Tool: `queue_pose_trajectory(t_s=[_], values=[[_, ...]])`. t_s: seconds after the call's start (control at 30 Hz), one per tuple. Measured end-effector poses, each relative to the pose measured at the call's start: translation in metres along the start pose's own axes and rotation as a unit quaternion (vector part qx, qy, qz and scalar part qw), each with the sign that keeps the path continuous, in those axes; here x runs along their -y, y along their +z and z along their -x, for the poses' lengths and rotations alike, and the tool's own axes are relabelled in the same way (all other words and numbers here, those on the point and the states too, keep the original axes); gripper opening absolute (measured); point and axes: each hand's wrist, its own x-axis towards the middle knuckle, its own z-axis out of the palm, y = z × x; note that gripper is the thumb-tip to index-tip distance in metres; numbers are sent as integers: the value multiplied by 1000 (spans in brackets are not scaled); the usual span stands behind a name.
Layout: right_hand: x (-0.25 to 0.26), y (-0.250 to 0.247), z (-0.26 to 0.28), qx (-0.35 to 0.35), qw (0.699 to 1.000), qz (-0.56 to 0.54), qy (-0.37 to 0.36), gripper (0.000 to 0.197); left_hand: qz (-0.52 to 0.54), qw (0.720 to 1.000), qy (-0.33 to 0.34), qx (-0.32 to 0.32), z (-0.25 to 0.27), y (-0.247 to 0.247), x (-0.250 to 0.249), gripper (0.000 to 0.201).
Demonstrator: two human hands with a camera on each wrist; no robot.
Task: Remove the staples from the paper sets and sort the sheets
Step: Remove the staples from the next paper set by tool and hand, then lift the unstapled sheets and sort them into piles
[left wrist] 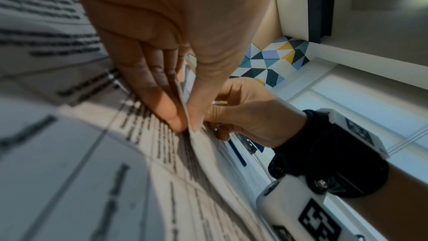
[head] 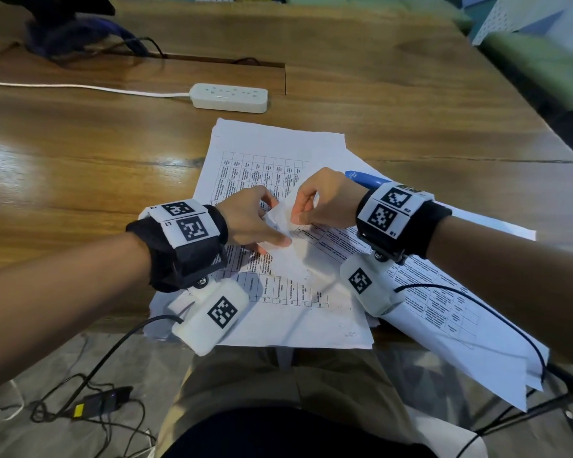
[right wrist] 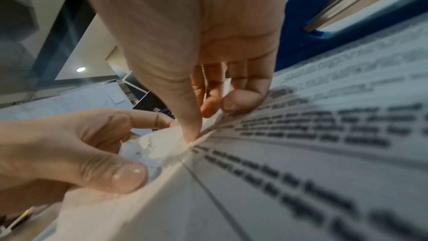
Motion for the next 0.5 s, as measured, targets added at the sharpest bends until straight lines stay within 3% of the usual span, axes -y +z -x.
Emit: queue_pose_trajectory(t_s=[0.33,0.43,0.5], values=[[5,-2,-1,73,995,60,8,21,8,1000,2,0,1,0,0,49],[2,-8,6,67,997,27,20,29,9,1000,1,1,3,-1,-1,48],[-2,-14,17,44,999,22,24,21,11,1000,-3,6,3,-1,0,47]])
